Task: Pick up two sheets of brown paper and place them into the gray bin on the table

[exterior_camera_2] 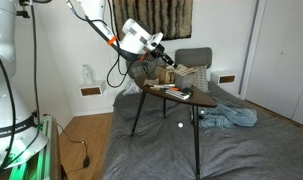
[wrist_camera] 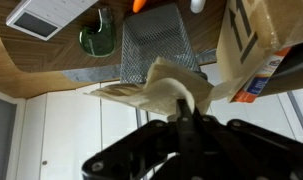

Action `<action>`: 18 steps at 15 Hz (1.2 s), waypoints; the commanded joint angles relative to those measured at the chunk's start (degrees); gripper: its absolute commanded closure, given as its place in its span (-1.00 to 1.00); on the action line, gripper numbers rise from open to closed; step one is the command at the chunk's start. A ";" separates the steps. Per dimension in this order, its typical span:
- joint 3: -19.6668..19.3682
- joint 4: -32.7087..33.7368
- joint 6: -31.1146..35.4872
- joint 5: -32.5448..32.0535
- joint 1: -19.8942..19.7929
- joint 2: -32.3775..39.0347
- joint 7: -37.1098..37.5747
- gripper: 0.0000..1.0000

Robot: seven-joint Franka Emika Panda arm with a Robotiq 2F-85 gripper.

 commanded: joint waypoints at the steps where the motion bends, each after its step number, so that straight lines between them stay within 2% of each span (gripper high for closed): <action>1: 0.00 0.00 0.00 0.00 0.00 0.00 0.00 0.98; 4: 0.00 0.00 0.00 0.00 0.00 0.00 0.00 0.98; 8: 2.09 -1.50 0.07 4.84 -1.36 -0.40 -8.39 1.00; 11: 4.34 -2.82 -0.13 11.00 -2.98 -0.55 -17.66 1.00; 14: 8.20 -3.98 -2.19 19.58 -5.99 -0.79 -28.94 1.00; 15: 6.82 -4.14 -2.59 24.26 -4.59 -0.84 -33.90 1.00; 16: 10.07 -3.57 -4.15 25.11 -7.51 -0.80 -35.92 1.00; 18: 11.35 -2.26 -6.18 29.18 -8.68 -0.62 -41.33 1.00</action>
